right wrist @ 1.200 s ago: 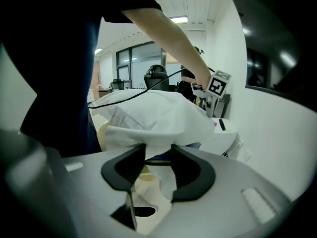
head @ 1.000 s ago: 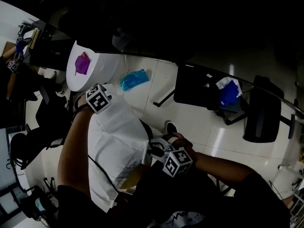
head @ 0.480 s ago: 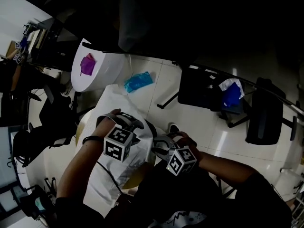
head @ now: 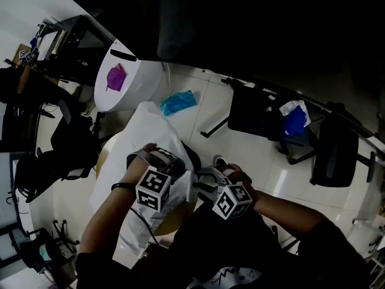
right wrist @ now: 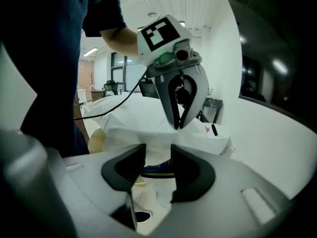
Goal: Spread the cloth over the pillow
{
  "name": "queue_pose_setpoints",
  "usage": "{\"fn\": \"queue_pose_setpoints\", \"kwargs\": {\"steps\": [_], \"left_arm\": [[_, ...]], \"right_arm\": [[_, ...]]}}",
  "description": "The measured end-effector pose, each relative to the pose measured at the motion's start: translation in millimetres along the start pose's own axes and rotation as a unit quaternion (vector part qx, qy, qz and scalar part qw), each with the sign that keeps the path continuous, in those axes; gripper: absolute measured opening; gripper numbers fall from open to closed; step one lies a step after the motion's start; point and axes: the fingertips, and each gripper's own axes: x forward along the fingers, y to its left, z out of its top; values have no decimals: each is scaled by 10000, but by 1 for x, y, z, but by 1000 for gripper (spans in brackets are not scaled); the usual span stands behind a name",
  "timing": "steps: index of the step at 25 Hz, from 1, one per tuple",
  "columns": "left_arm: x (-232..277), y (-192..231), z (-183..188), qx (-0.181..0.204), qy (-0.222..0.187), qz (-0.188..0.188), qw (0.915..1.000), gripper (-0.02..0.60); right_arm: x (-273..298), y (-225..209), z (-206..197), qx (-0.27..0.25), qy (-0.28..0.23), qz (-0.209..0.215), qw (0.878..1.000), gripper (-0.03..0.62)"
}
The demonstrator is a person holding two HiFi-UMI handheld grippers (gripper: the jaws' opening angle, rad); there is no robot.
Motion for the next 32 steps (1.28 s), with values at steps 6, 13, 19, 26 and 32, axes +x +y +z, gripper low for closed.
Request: {"fn": "queue_pose_setpoints", "kwargs": {"steps": [6, 13, 19, 26, 32], "left_arm": [[-33, -22, -15, -554, 71, 864, 9947, 2], [-26, -76, -46, -804, 673, 1038, 9891, 1], [-15, -91, -50, -1018, 652, 1171, 9857, 0], [-10, -99, -51, -942, 694, 1128, 9867, 13], [-8, -103, -49, -910, 691, 1097, 9874, 15]], "right_arm": [[-10, -2, 8, 132, -106, -158, 9997, 169], [-9, 19, 25, 758, -301, 95, 9966, 169], [22, 55, 23, 560, -11, 338, 9979, 167], [50, 55, 9, 2908, 115, 659, 9545, 169], [58, 58, 4, 3894, 87, 885, 9168, 166]]}}
